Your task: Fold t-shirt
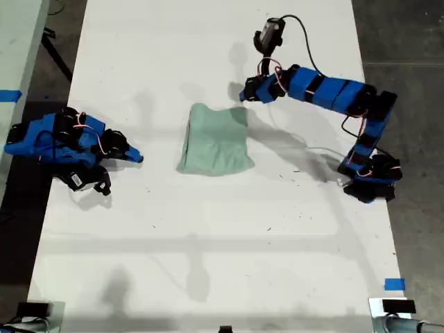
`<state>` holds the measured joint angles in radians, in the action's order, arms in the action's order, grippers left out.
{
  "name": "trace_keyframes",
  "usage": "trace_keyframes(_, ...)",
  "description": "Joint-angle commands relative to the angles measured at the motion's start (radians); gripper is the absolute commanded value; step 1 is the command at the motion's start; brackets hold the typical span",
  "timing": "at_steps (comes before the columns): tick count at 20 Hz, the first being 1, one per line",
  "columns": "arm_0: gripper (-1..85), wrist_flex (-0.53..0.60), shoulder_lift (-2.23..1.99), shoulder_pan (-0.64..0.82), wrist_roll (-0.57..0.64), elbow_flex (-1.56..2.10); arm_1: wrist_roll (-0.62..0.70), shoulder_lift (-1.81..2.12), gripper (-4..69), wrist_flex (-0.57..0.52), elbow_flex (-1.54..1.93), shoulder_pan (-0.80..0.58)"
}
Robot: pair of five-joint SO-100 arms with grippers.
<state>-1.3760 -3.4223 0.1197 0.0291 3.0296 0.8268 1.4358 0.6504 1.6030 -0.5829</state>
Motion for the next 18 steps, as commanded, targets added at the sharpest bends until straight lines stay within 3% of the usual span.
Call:
trace_keyframes(1,0.0,-0.002,-0.002,-0.003,-0.009,-0.005,-0.048,0.469,-1.6,0.087,0.244,0.041)
trace_keyframes(5,0.3,-0.002,-0.002,-0.003,-0.008,-0.005,-0.313,1.104,-1.6,0.227,0.828,0.172)
trace_keyframes(10,0.3,-0.002,-0.002,-0.003,-0.006,-0.005,-0.730,1.940,-1.6,0.525,1.365,0.354)
trace_keyframes(12,0.3,-0.002,-0.002,-0.003,-0.003,-0.005,-0.877,1.974,-1.6,0.598,1.443,0.422)
trace_keyframes(14,0.4,-0.002,-0.002,-0.003,-0.003,-0.005,-0.891,1.988,-1.5,0.594,1.445,0.442)
trace_keyframes(17,0.4,-0.002,-0.002,-0.003,-0.003,-0.005,-0.773,1.991,-1.5,0.594,1.445,0.445)
trace_keyframes(18,0.4,-0.002,-0.002,-0.003,-0.003,-0.005,-0.672,1.991,-1.5,0.594,1.445,0.442)
